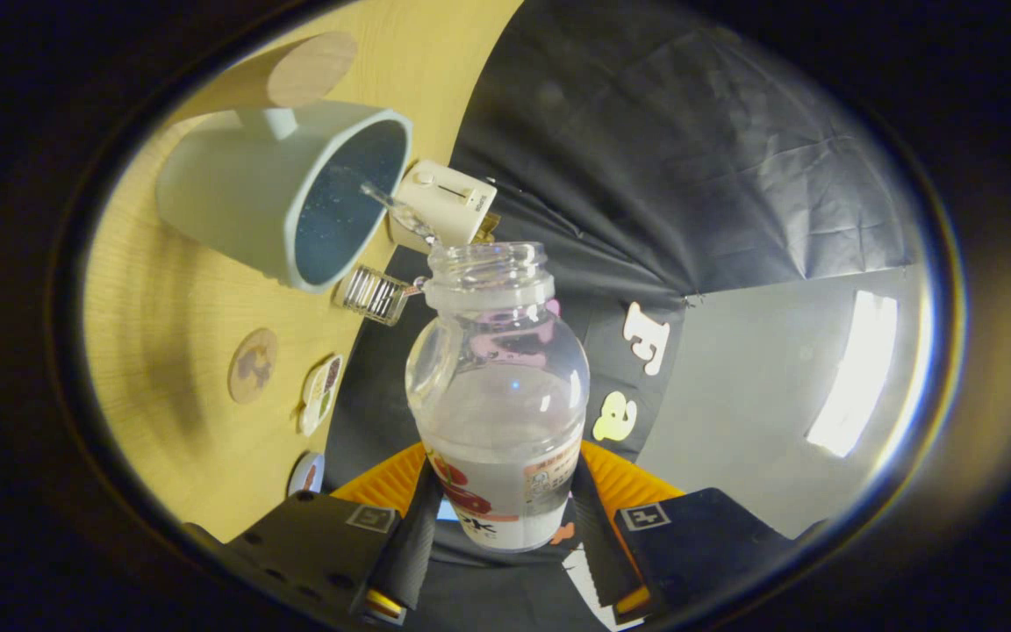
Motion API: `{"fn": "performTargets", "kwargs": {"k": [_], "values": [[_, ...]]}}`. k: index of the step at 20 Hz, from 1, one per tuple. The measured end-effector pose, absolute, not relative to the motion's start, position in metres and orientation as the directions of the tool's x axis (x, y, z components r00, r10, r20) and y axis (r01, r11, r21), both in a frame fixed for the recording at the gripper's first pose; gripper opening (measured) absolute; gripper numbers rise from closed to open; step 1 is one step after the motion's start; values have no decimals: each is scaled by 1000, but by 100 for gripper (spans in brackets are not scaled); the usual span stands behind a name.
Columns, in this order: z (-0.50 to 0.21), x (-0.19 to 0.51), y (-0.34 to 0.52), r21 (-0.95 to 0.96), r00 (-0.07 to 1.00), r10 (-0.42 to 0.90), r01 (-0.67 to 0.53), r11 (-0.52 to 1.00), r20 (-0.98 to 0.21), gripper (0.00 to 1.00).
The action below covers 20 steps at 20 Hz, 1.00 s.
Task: Take the bottle from table, then pour the juice into the cup, finally place the bottle on the coaster
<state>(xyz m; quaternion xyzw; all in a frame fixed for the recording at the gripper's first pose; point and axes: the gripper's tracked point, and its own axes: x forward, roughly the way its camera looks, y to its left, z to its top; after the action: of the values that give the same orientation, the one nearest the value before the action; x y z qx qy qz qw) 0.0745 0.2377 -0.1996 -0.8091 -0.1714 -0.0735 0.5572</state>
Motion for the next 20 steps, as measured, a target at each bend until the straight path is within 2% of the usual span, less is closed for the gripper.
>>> {"fn": "performTargets", "kwargs": {"k": [20], "values": [[-191,67,252,-807,896,268,437,-398,353,77]]}}
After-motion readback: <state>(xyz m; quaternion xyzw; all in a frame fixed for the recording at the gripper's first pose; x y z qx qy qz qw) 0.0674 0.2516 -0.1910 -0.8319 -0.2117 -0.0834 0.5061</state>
